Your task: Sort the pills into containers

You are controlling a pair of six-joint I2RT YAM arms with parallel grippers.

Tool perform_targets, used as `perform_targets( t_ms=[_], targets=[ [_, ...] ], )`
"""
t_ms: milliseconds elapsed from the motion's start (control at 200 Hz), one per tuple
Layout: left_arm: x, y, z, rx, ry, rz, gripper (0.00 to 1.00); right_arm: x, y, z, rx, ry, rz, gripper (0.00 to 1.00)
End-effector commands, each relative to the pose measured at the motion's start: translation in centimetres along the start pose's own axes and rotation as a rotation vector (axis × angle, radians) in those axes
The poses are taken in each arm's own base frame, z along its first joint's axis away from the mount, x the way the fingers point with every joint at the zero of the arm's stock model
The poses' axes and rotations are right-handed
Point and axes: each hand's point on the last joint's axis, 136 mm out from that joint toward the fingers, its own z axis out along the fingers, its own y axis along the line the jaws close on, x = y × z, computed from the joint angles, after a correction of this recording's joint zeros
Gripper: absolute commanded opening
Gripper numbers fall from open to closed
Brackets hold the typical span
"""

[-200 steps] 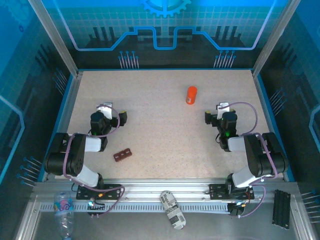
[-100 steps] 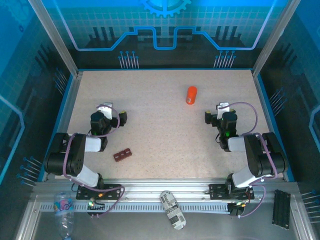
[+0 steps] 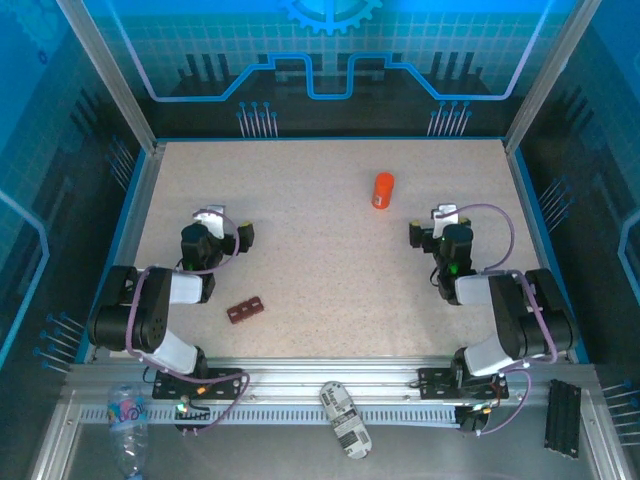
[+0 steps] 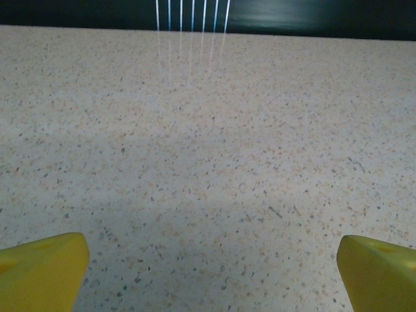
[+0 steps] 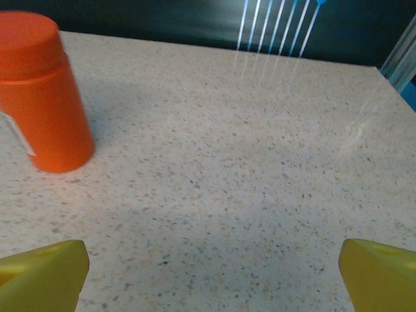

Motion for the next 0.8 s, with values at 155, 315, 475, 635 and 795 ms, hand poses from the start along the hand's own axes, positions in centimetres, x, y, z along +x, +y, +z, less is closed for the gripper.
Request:
perform_targets(
  t_ms=[155,315,475,635,795],
  targets=[
    [-3.8,1.2,-0.9,-0.087,0.007,-0.037,0.99,-6.0,-1.3,-3.7,0.037,-0.099,0.073,1.0],
    [-6.7,2.0,-2.4,-0.161,0.032,-0.161,0.99,-8.5,-1.4,-5.2,-0.07,-0.073,0.358,1.0],
    [-6.9,0.7,-4.7,-0.154,0.2,-0.403,0.99,-9.9,2.5,-6.2,-0.327,0.022,0.424,1.0],
    [-4.6,-1.3,-8.0,-0.15,0.393,-0.583,0.99,-9.1,6.3,-7.2,-0.524,0.169,0.487,0.97],
    [-2.3,-3.4,-10.9,-0.128,0.464,-0.647,0.99,-7.6,9.6,-8.7,-0.615,0.267,0.452,0.96]
  ],
)
